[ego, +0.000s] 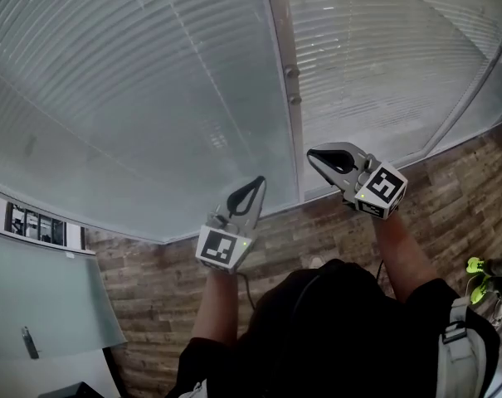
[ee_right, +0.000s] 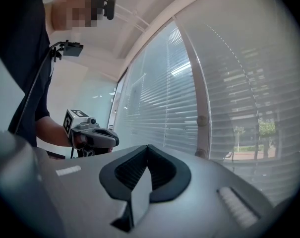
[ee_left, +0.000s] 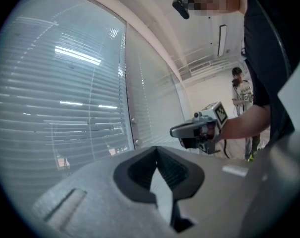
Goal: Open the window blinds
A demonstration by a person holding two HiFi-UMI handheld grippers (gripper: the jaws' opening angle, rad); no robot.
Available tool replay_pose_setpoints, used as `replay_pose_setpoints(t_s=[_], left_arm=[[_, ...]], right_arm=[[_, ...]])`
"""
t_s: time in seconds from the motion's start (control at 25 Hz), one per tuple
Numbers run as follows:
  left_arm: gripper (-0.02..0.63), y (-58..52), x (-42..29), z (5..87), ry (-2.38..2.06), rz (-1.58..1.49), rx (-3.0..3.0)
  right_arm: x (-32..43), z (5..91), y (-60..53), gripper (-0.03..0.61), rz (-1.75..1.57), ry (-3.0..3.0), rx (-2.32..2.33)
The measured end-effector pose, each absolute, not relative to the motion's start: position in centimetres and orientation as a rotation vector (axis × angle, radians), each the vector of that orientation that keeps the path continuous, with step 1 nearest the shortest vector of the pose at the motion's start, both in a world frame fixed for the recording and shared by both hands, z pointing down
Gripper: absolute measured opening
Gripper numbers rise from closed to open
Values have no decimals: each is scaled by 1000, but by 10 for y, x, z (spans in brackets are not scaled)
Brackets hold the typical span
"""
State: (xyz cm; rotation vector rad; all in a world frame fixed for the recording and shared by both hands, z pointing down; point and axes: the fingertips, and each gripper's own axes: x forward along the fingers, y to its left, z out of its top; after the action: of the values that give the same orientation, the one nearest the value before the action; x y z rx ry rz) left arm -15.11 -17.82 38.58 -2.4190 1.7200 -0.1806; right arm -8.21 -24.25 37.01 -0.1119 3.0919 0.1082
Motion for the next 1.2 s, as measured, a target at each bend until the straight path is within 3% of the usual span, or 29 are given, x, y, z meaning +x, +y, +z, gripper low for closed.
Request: replay_pose_setpoints(t_s=[0.72, 1.2], left_arm=[[3, -233, -117, 394, 1673, -244, -2473], [3, -248, -115, 402, 1466, -213, -2623]], right_arm=[[-63, 381, -298, 6, 182, 3104, -162], [-68, 374, -330, 8, 291, 3151, -502]])
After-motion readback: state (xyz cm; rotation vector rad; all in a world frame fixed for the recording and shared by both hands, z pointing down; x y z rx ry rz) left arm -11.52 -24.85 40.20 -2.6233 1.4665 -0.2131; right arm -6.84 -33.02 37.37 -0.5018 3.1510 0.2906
